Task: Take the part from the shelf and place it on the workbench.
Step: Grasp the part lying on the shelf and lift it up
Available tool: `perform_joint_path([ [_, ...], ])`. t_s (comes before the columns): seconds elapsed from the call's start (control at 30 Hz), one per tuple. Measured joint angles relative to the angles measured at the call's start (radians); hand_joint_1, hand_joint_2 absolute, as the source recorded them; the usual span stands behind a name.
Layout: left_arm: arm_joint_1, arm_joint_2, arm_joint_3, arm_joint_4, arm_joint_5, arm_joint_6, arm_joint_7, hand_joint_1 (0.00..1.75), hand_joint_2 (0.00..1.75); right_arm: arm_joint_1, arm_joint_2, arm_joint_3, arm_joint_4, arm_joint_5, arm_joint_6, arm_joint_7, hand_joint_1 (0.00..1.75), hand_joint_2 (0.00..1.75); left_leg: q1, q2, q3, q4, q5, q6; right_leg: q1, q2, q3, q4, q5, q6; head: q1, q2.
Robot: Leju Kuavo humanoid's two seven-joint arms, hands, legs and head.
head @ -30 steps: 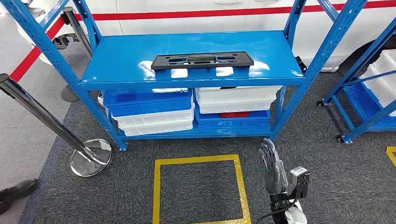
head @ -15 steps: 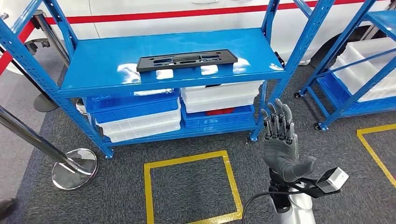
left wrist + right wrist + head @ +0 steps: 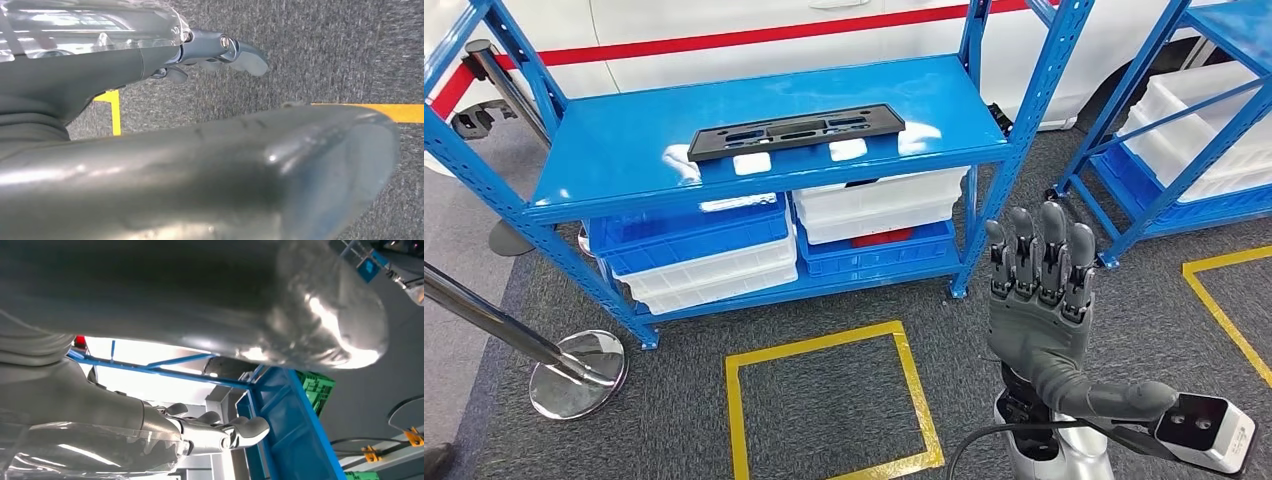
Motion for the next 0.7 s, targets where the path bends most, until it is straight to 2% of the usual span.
perform_joint_path([
  [0.03, 0.000, 0.000, 0.003, 0.000, 0.000, -0.001, 0.000, 0.00, 0.00, 0.002, -0.005, 0.006, -0.001, -0.003, -0.001, 0.000, 0.00, 0.00, 0.000, 0.000, -0.028, 0.056, -0.017, -0.002, 0.001, 0.002, 0.000, 0.000, 0.000, -0.001, 0.000, 0.000],
  [0.07, 0.001, 0.000, 0.005, 0.001, 0.000, -0.001, 0.000, 0.00, 0.00, 0.003, -0.009, 0.011, -0.002, -0.004, -0.002, 0.000, 0.00, 0.00, 0.000, 0.000, -0.042, 0.079, -0.015, -0.002, 0.001, 0.004, 0.001, 0.001, -0.001, -0.001, 0.000, 0.000],
  [0.1, 0.001, 0.000, 0.006, 0.001, 0.000, -0.001, 0.000, 0.00, 0.00, 0.004, -0.013, 0.016, -0.003, -0.006, -0.002, 0.000, 0.00, 0.00, 0.000, 0.000, -0.036, 0.061, 0.007, -0.001, 0.002, 0.007, 0.002, 0.001, -0.002, 0.000, 0.000, 0.000],
  [0.17, 0.000, 0.000, 0.008, 0.001, 0.000, -0.002, 0.000, 0.00, 0.00, 0.004, -0.018, 0.023, -0.007, -0.007, -0.002, 0.000, 0.00, 0.00, 0.000, -0.001, 0.022, -0.072, 0.083, 0.006, 0.002, 0.012, 0.008, 0.001, -0.005, 0.004, 0.000, 0.000],
  [0.23, -0.001, 0.000, 0.010, 0.001, -0.001, -0.002, 0.000, 0.00, 0.00, 0.004, -0.021, 0.026, -0.012, -0.007, -0.002, 0.000, 0.00, 0.00, -0.003, -0.003, 0.074, -0.185, 0.122, 0.015, 0.004, 0.016, 0.009, 0.004, -0.008, 0.011, 0.000, 0.000],
  [0.27, -0.002, 0.000, 0.010, 0.001, -0.001, -0.002, 0.000, 0.00, 0.00, 0.004, -0.023, 0.028, -0.013, -0.007, -0.002, 0.000, 0.00, 0.00, -0.005, -0.004, 0.083, -0.205, 0.124, 0.019, 0.005, 0.016, 0.007, 0.004, -0.008, 0.016, 0.000, 0.000],
  [0.37, -0.004, -0.001, 0.011, 0.001, -0.001, -0.002, -0.001, 0.00, 0.00, 0.004, -0.028, 0.032, -0.018, -0.007, -0.002, 0.000, 0.00, 0.00, -0.006, -0.004, 0.085, -0.215, 0.125, 0.036, 0.004, 0.016, 0.005, 0.007, -0.013, 0.034, 0.000, 0.000],
  [0.43, -0.005, -0.002, 0.011, 0.001, -0.001, -0.002, -0.001, 0.00, 0.00, 0.004, -0.032, 0.033, -0.022, -0.008, -0.002, 0.000, 0.00, 0.00, -0.002, -0.002, 0.088, -0.223, 0.130, 0.049, 0.003, 0.012, -0.020, 0.063, -0.051, 0.042, 0.000, 0.000],
  [0.5, -0.006, -0.002, 0.011, 0.002, -0.001, -0.003, -0.001, 0.00, 0.00, 0.006, -0.036, 0.033, -0.024, -0.008, -0.002, 0.000, 0.00, 0.00, -0.003, -0.001, 0.087, -0.225, 0.130, 0.054, 0.001, 0.010, -0.082, 0.190, -0.114, 0.046, 0.000, 0.000],
  [0.53, -0.006, -0.002, 0.011, 0.002, -0.001, -0.003, -0.001, 0.00, 0.00, 0.008, -0.037, 0.033, -0.024, -0.008, -0.002, 0.000, 0.00, 0.00, -0.004, -0.001, 0.087, -0.224, 0.130, 0.054, 0.000, 0.009, -0.114, 0.252, -0.136, 0.048, 0.000, 0.000],
  [0.6, -0.006, -0.002, 0.011, 0.002, -0.001, -0.003, -0.001, 0.00, 0.00, 0.011, -0.038, 0.034, -0.024, -0.008, -0.003, 0.000, 0.00, 0.00, -0.004, -0.001, 0.087, -0.224, 0.129, 0.055, -0.001, 0.009, -0.149, 0.319, -0.151, 0.050, 0.000, 0.000],
  [0.7, -0.006, -0.002, 0.011, 0.002, -0.001, -0.003, -0.001, 0.00, 0.00, 0.011, -0.039, 0.034, -0.024, -0.008, -0.003, 0.000, 0.00, 0.00, -0.005, -0.001, 0.087, -0.224, 0.129, 0.055, -0.001, 0.009, -0.152, 0.324, -0.149, 0.050, 0.000, 0.000],
])
